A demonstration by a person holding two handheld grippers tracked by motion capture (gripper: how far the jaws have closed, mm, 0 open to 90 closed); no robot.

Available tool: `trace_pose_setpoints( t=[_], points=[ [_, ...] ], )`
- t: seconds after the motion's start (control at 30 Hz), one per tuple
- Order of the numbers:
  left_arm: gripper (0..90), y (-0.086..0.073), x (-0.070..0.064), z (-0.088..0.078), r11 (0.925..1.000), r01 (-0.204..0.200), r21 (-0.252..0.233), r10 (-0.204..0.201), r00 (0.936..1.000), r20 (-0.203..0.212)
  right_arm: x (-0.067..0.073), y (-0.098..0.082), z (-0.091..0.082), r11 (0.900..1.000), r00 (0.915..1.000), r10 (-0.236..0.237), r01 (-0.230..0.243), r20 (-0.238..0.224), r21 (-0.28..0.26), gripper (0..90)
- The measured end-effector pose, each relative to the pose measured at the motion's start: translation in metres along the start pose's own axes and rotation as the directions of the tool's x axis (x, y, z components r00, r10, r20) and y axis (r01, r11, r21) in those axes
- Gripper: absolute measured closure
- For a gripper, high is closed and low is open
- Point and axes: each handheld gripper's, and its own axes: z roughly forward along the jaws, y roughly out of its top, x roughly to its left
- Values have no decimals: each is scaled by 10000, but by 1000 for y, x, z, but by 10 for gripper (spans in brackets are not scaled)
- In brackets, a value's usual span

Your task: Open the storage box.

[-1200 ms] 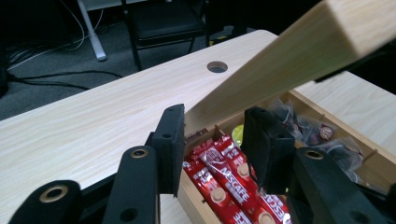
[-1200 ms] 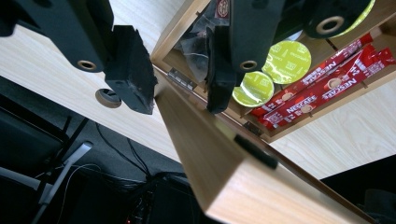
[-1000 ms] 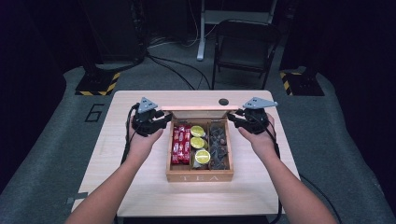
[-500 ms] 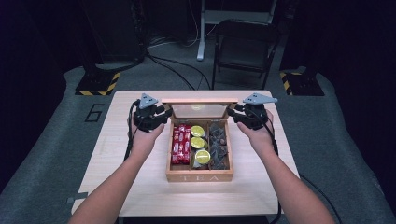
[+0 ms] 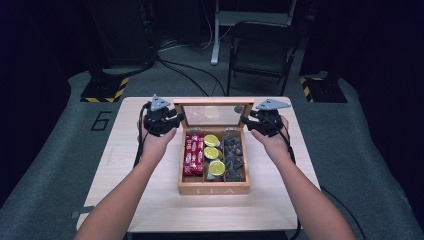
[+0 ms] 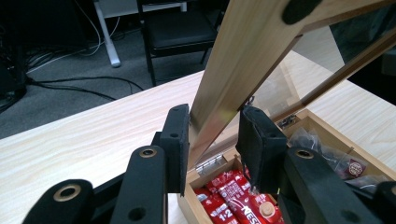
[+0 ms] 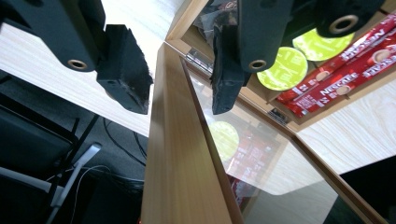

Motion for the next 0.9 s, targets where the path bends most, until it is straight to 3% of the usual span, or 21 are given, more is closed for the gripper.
trace_pose_setpoints(
  t=[0.47,0.9],
  points=[
    [645,7,7,10,9997,219,-127,-220,9997,-55,-11,-11,26,9991,9994,281,-275,-197,323,527],
    [647,12,9,17,9994,341,-89,-344,9990,-271,-18,-17,48,9996,9997,97,-91,-230,261,510]
  ],
)
